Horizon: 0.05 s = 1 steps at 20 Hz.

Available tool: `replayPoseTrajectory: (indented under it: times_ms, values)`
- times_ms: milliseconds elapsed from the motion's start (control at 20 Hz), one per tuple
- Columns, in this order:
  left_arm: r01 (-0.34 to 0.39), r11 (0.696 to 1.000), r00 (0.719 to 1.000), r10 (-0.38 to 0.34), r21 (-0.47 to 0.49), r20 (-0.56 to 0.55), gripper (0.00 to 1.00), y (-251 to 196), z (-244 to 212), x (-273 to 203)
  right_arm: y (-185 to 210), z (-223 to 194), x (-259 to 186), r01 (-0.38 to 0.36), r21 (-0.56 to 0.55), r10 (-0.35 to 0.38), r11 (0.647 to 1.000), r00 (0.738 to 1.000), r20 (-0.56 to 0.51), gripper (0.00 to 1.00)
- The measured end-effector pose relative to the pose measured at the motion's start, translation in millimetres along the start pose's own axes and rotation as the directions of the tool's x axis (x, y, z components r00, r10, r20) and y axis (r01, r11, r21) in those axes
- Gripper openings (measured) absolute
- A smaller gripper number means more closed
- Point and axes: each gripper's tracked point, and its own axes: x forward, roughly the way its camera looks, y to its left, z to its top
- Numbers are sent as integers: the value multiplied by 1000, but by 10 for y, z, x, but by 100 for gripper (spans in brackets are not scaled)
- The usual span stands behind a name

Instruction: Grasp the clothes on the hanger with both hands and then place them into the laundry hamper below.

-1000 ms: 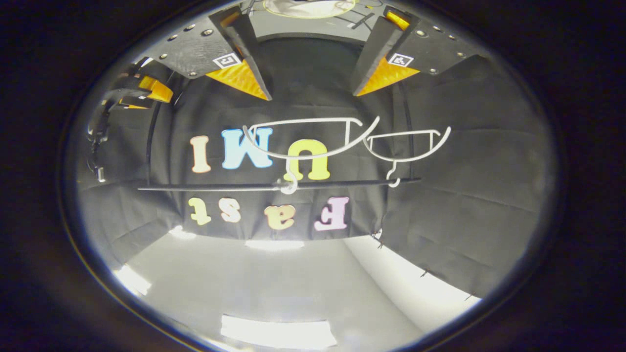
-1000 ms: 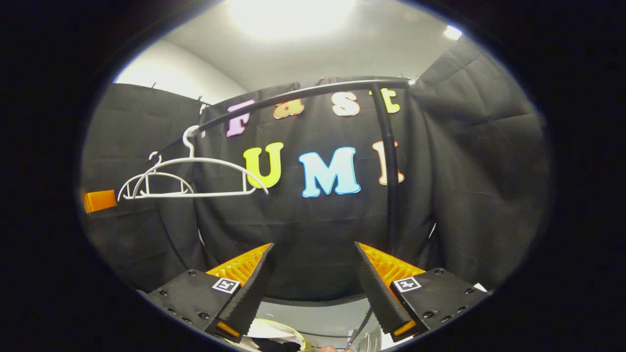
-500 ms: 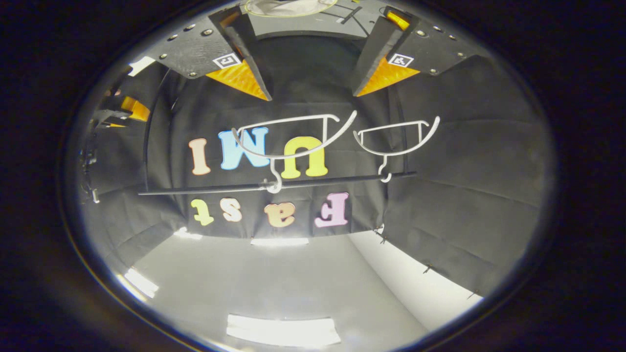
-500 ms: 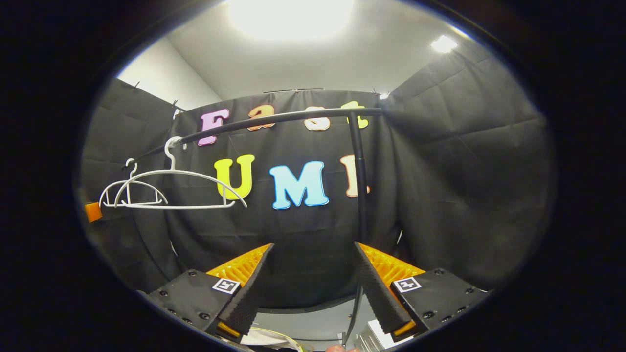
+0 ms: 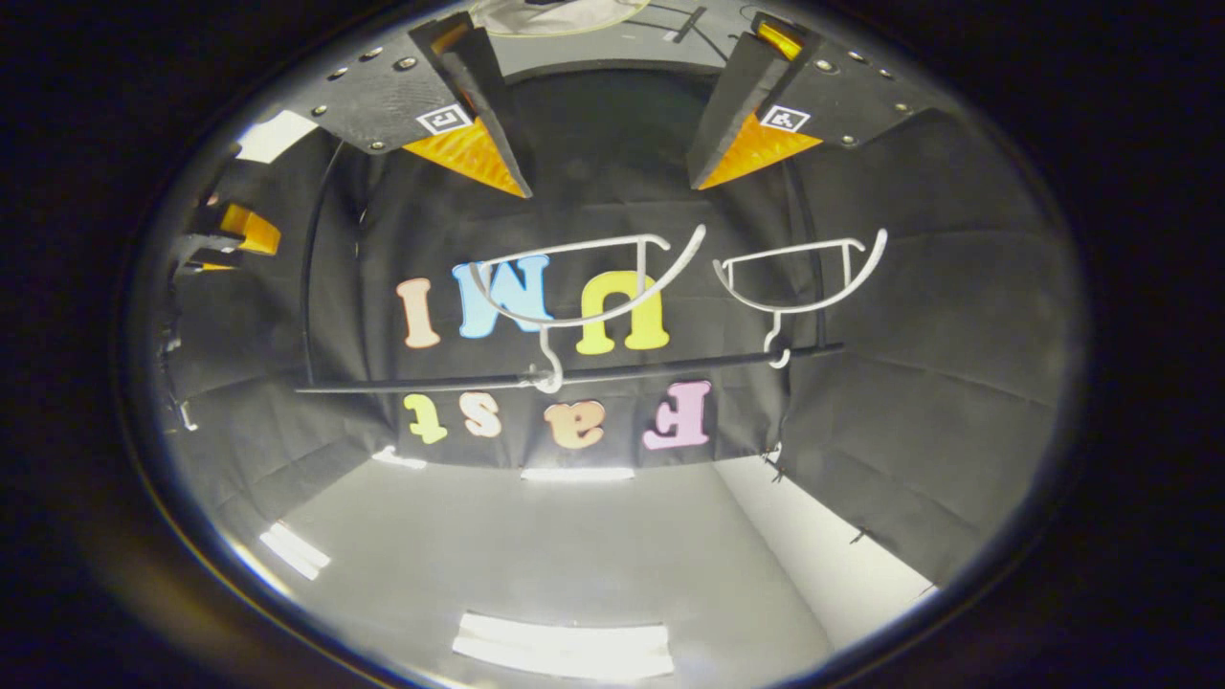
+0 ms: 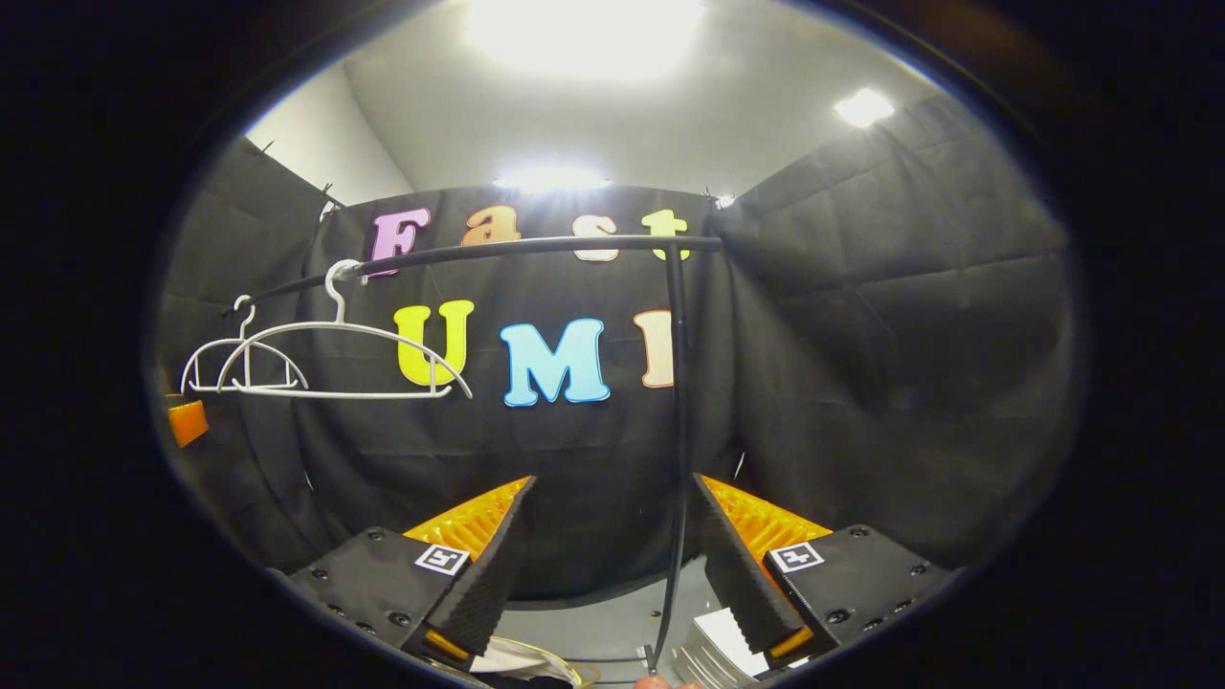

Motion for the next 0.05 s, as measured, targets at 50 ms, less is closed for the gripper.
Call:
replayPoseTrajectory:
  times_ms: [50]
  values:
    - [13, 1000, 1000, -13, 8, -5, 90, -50, -22, 20, -7, 0, -9, 6, -8, -6, 1000, 1000, -1, 93]
